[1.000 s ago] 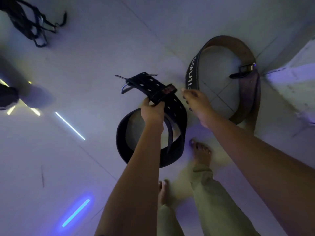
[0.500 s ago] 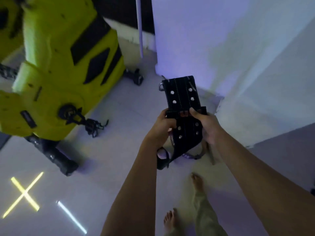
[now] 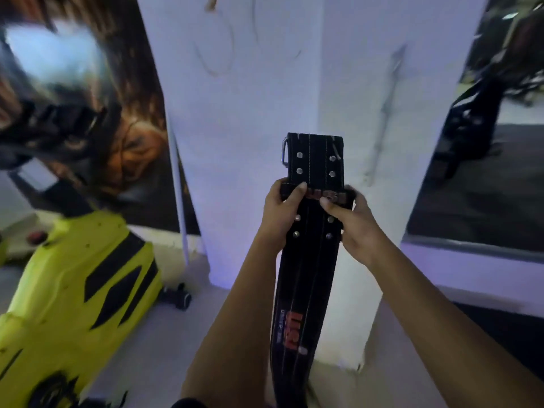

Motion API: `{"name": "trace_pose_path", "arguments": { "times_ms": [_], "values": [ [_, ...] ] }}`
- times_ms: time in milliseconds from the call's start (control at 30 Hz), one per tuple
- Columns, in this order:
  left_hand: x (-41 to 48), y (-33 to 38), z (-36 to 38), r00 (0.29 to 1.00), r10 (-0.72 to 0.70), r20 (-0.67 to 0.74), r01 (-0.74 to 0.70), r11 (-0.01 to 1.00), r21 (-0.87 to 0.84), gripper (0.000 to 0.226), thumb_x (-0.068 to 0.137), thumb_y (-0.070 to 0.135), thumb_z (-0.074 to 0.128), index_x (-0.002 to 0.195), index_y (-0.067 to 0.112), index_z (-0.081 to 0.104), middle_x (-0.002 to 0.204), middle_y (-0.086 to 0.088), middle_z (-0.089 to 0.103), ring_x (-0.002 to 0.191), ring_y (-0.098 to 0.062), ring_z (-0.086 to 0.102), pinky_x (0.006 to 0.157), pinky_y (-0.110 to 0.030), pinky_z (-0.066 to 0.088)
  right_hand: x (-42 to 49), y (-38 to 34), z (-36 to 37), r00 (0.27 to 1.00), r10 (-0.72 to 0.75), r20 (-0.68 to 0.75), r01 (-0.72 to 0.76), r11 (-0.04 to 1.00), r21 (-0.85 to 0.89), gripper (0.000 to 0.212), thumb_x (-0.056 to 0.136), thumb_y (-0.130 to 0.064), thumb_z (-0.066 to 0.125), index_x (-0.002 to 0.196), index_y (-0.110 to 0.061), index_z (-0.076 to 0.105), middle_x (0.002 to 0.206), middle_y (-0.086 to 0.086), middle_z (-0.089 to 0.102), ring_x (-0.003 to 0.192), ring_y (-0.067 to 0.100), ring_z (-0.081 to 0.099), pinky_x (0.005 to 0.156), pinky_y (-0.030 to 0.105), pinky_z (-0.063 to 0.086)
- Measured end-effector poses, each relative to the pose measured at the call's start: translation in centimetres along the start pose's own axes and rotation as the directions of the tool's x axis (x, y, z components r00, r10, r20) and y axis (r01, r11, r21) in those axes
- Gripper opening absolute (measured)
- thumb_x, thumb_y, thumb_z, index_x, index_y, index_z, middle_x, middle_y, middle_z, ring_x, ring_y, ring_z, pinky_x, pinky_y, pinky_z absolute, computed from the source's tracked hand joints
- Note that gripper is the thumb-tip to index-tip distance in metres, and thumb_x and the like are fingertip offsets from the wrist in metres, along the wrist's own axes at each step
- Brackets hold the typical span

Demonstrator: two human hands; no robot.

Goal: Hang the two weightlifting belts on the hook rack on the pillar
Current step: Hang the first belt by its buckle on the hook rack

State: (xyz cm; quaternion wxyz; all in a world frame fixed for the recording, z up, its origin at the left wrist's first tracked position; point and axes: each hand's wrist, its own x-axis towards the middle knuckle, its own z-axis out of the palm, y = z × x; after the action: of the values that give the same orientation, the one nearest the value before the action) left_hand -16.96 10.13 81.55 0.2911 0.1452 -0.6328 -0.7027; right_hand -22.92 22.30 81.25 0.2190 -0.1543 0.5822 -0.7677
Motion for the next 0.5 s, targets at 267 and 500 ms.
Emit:
{"name": "trace_pose_path", "arguments": {
  "times_ms": [267, 500],
  "values": [
    [1.5, 8.8, 9.1, 0.965, 0.190, 0.183, -0.181, 0.981, -0.064, 0.041, 0.084, 0.033, 0.065, 0.114, 0.007, 0.056, 0.111, -0.014, 0.069, 0.099, -0.027, 0.069, 0.087, -0.041, 0.056, -1.3, -12.9, -2.6, 0.954, -0.195, -0.228, 0.211, 0.977, 0.044, 0.016, 0.081, -0.027, 0.069, 0.090, -0.014, 0.068, 0.084, 0.005, 0.070, 0.071, 0.019, 0.067, 0.058, 0.029, 0.057],
    [1.0, 13.9, 14.7, 0.927, 0.312, 0.209, -0.286, 0.947, -0.145, 0.028, 0.094, 0.021, 0.053, 0.120, 0.011, 0.055, 0.097, -0.003, 0.069, 0.086, -0.020, 0.068, 0.071, -0.030, 0.058, -3.0, -21.5, -4.0, 0.889, -0.380, -0.255, 0.379, 0.924, -0.055, 0.020, 0.084, -0.037, 0.064, 0.095, -0.021, 0.063, 0.084, -0.006, 0.064, 0.076, 0.012, 0.058, 0.055, 0.025, 0.039]
  ]
}}
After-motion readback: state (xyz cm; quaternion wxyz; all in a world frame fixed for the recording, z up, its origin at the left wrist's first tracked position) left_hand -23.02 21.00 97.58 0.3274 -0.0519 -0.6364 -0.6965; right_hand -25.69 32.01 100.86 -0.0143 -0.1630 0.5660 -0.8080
